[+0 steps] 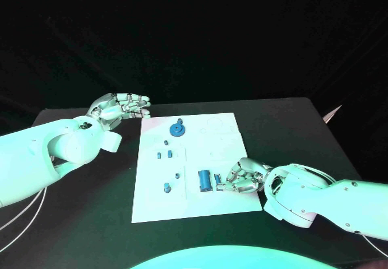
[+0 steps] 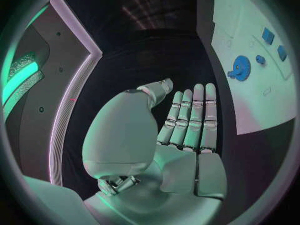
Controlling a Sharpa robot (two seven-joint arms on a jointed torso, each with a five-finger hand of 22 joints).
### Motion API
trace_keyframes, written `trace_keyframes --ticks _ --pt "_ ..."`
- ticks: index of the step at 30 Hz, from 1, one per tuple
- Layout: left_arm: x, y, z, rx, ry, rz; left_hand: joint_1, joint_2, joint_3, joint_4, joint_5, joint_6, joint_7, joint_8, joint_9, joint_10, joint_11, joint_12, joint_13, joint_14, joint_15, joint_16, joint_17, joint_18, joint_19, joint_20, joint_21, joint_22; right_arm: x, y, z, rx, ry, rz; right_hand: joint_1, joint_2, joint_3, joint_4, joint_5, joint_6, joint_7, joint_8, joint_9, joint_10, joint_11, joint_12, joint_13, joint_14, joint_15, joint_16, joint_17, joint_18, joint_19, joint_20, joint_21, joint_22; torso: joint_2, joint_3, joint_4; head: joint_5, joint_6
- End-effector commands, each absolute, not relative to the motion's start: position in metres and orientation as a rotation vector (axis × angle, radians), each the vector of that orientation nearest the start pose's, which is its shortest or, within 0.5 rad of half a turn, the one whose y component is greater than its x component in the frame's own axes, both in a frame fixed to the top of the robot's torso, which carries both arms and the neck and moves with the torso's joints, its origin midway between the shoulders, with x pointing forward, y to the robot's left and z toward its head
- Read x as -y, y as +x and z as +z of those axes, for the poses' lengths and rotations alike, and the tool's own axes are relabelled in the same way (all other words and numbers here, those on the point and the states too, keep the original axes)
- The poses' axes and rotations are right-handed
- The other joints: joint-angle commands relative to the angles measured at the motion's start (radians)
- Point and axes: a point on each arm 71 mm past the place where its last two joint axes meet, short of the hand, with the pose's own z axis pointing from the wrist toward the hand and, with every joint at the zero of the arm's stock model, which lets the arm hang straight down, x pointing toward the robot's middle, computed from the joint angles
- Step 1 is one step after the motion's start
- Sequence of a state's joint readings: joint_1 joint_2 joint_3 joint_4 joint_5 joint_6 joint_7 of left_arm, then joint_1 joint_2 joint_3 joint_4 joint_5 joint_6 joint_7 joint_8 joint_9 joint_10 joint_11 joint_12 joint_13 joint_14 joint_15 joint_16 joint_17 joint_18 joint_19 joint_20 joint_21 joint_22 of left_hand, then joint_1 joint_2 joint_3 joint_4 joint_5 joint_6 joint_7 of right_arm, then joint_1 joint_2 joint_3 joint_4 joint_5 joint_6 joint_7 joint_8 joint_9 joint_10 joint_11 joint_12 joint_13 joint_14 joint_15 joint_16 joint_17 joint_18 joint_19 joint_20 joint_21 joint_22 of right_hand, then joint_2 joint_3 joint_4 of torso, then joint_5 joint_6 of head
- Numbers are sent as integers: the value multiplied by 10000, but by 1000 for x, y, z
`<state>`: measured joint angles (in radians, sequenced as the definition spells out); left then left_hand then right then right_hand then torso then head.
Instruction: Assemble the parts on the task board
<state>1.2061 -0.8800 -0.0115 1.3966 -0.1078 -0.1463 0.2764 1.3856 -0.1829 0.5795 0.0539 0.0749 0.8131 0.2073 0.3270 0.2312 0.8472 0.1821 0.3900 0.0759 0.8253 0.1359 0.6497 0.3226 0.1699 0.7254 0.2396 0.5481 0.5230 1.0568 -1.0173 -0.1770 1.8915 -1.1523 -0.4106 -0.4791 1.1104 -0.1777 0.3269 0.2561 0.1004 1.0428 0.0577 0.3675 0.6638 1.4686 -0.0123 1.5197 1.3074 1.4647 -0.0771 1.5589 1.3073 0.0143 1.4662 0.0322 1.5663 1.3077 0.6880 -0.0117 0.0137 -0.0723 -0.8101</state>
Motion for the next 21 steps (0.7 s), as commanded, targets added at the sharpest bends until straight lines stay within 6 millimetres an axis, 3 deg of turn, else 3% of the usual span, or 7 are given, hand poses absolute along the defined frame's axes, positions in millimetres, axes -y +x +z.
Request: trace_keyframes --ticks 1,7,21 --pt "-256 511 -177 -15357 -10510 -14909 26 88 19 54 35 -89 327 31 -16 -29 55 -4 -10 10 8 -40 9 93 88 6 -43 -16 204 358 -272 -21321 3536 5908 104 -7 -25 -35 -105 33 -13 -31 -7 831 -51 17 2397 1018 -30 31 2429 -143 1046 -54 45 2631 2 0 8 -6 -10" --pt "-256 511 -178 -15381 -10505 -14920 15 98 17 71 35 -98 331 34 -21 -38 59 -4 -15 6 12 -43 13 92 101 8 -69 -30 204 361 -273 -21270 3503 5871 436 -75 -33 -221 -454 51 -31 -27 -5 828 -66 7 2393 1016 -38 27 2420 -143 1046 -58 45 2631 2 -4 1 0 -14" --pt "-254 511 -178 -15440 -10501 -14953 7 101 14 80 34 -104 335 33 -24 -42 61 -5 -17 4 14 -45 14 91 104 10 -79 -36 197 368 -274 -20877 3465 6084 512 -70 -59 -242 -489 100 -37 -3 3 834 -72 20 2400 1018 -46 32 2432 -143 1046 -64 45 2631 4 2 5 4 -17"
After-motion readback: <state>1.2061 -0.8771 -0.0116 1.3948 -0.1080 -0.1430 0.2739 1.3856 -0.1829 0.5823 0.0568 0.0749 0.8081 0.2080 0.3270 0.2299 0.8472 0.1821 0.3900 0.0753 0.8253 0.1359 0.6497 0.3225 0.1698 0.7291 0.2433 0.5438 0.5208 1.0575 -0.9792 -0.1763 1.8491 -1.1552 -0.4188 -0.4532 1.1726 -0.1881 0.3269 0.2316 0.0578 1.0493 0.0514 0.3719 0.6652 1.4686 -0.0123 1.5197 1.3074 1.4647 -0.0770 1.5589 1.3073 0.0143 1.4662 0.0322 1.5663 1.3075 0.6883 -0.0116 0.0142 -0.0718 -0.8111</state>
